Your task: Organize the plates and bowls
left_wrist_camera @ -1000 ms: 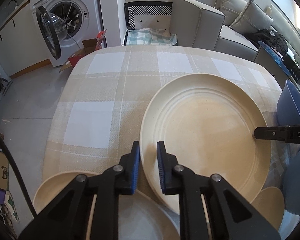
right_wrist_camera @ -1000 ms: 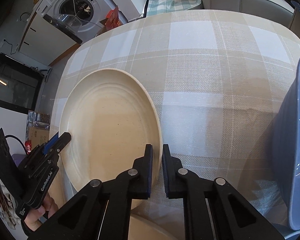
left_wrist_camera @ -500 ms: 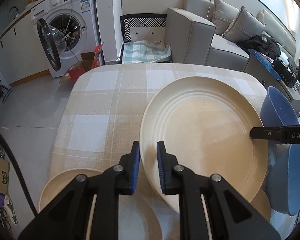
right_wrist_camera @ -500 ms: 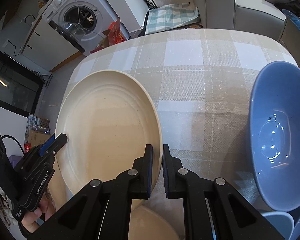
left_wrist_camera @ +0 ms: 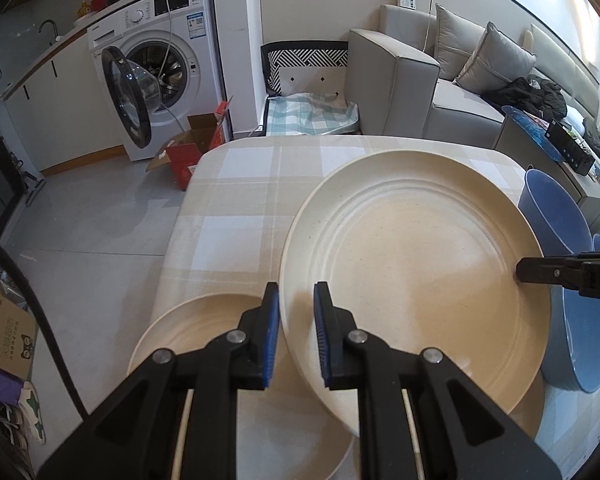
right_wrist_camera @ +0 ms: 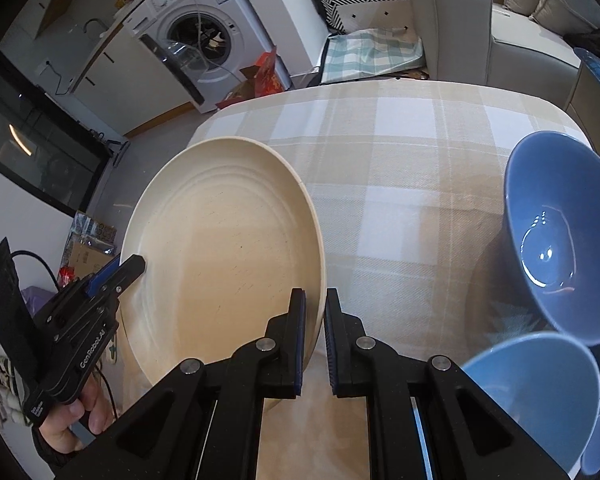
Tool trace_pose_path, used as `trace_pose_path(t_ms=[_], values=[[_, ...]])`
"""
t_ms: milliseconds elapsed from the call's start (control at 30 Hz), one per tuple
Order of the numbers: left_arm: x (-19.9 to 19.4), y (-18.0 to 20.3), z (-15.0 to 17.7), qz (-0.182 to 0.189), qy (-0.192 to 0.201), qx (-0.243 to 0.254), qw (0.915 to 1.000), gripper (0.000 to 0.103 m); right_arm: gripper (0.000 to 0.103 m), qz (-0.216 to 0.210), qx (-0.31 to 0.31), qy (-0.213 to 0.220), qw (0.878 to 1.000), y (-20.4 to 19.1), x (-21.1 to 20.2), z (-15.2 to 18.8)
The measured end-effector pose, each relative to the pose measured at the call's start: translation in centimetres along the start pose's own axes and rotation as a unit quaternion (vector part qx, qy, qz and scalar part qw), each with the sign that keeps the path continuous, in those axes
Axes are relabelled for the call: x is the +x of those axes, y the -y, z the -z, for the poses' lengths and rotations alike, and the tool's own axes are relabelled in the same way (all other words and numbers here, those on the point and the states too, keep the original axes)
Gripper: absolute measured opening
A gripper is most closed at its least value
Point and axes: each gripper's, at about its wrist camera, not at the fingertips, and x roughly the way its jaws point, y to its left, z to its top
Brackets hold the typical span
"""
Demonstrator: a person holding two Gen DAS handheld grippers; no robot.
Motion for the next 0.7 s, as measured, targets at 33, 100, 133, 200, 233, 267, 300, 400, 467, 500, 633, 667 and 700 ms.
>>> trace_pose_path(t_ms=[33, 100, 133, 200, 233, 267, 300, 400, 467, 500, 633, 667, 700], values=[[-0.2, -0.1, 0.3, -0.001, 0.000, 0.001, 1.0000, 0.014, 0.010, 0.000, -0.003, 0.000, 1.000, -0.4, -0.1, 0.5], [-0.7, -0.4, 0.9, -0.006, -0.001, 0.002, 1.0000, 0.014, 0.010, -0.003, -0.007, -0.004, 1.000, -1.1, -0.1, 1.5], [-1.1, -0.6, 1.3, -0.008, 0.000, 0.003, 1.0000, 0.014, 0.010, -0.005, -0.008, -0.005, 1.000, -1.4, -0.2, 2.0], [-1.6, -0.9, 2.1, -0.007, -0.001, 0.005, 1.0000, 0.014, 0.010, -0.005, -0.013, -0.003, 1.000, -2.0, -0.2, 3.1], [-1.8, -0.9, 2.3, -0.008, -0.001, 0.007, 0.9999, 0.014, 0.010, -0.005, -0.014, -0.002, 1.000, -2.2, -0.2, 3.5], [-2.0, -0.9, 2.8, -0.011, -0.002, 0.011, 0.9999, 0.014, 0.010, -0.006, -0.014, -0.002, 1.000, -2.3, -0.2, 4.0], [-2.2, -1.0, 3.2, -0.013, -0.002, 0.014, 0.9998, 0.014, 0.010, -0.006, -0.013, -0.002, 1.000, -2.4, -0.2, 4.6], [-2.5, -1.2, 4.3, -0.013, -0.003, 0.015, 0.9998, 0.014, 0.010, -0.003, -0.020, 0.006, 1.000, -3.0, -0.5, 6.1], [-2.7, -1.2, 5.0, -0.012, -0.003, 0.015, 0.9998, 0.014, 0.010, 0.000, -0.024, 0.014, 1.000, -3.4, -0.8, 7.1], [-2.8, -1.3, 5.3, -0.010, -0.004, 0.016, 0.9998, 0.014, 0.010, 0.001, -0.026, 0.017, 1.000, -3.4, -0.9, 7.5], [-3.0, -1.1, 6.1, -0.006, -0.006, 0.020, 0.9998, 0.014, 0.010, 0.006, -0.027, 0.028, 0.999, -3.5, -1.3, 9.0], [-3.1, -1.0, 6.4, -0.005, -0.005, 0.021, 0.9998, 0.014, 0.010, 0.010, -0.029, 0.031, 0.999, -3.6, -1.4, 9.5], [-3.2, -0.9, 6.6, -0.004, -0.006, 0.022, 0.9997, 0.014, 0.010, 0.013, -0.032, 0.032, 0.999, -3.6, -1.4, 9.7]])
